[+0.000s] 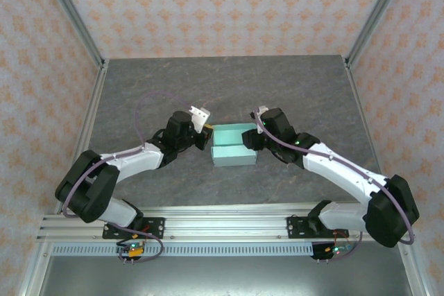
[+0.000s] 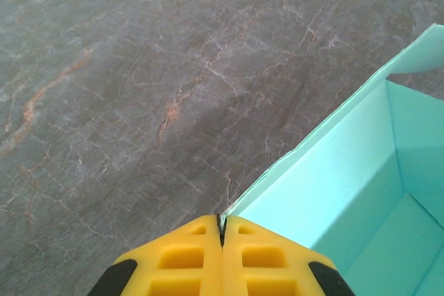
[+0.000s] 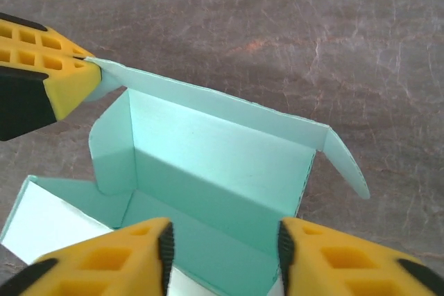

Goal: Fold the paper box

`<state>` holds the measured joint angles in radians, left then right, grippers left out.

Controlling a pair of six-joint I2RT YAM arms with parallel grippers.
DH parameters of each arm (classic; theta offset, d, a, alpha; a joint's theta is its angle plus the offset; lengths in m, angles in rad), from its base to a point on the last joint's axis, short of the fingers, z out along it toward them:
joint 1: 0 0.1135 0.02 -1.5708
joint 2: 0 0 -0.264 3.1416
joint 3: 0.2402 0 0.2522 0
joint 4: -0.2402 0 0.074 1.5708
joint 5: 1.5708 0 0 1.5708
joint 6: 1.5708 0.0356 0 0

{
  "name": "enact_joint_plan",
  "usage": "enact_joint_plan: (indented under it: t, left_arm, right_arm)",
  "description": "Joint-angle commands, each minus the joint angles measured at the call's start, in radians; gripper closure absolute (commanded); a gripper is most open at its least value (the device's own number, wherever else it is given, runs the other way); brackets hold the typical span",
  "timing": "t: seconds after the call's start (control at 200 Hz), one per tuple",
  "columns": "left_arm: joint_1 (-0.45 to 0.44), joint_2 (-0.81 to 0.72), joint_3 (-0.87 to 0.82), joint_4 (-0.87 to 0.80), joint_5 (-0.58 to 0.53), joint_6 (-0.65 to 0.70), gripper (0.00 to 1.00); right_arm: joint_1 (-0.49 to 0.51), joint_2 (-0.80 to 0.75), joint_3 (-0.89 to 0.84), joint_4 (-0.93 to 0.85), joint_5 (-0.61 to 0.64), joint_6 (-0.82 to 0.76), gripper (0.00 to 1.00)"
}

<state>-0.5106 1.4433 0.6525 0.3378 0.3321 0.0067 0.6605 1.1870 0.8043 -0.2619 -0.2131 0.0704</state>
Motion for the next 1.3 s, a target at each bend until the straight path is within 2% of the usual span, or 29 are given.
enact_joint_plan:
  t: [0.0, 0.135, 0.29, 0.41, 0.511, 0.626, 0.806, 0.921, 1.096, 1.296]
  left_arm:
    - [0.000, -0.043, 0.005, 0.019, -0.030, 0.002, 0.99]
    - [0.000, -0.043, 0.021, -0.005, -0.024, 0.007, 0.99]
    - [-0.001, -0.037, 0.035, -0.023, -0.011, 0.005, 0.99]
    - [-0.002, -0.033, 0.038, -0.029, -0.011, 0.004, 0.99]
    - [0.000, -0.031, 0.042, -0.038, -0.004, 0.008, 0.99]
    - [-0.001, -0.026, 0.048, -0.044, 0.001, 0.010, 0.99]
    - [0.000, -0.024, 0.053, -0.049, 0.016, 0.010, 0.99]
    - [-0.001, -0.026, 0.051, -0.049, 0.025, 0.009, 0.99]
    - [-0.001, -0.030, 0.044, -0.044, 0.050, 0.008, 1.00]
    - [0.000, -0.044, 0.039, -0.055, 0.073, 0.012, 1.00]
  right_arm:
    - [0.002, -0.081, -0.044, 0.017, -0.019, -0.040, 0.49]
    - [0.002, -0.118, -0.020, -0.048, -0.015, -0.230, 0.46]
    - [0.005, -0.109, 0.026, -0.150, -0.181, -0.519, 0.46]
    - [0.023, -0.127, 0.008, -0.172, -0.253, -0.778, 0.45]
    - [0.031, -0.135, 0.002, -0.159, -0.316, -0.871, 0.42]
    - [0.106, -0.104, -0.002, -0.161, -0.240, -1.031, 0.36]
    - [0.173, -0.009, 0.032, -0.104, -0.071, -1.111, 0.35]
    - [0.177, 0.078, 0.062, -0.077, -0.023, -1.136, 0.35]
    - [0.177, 0.160, 0.080, 0.036, 0.058, -1.089, 0.38]
    - [0.159, 0.260, 0.127, 0.089, 0.159, -1.007, 0.44]
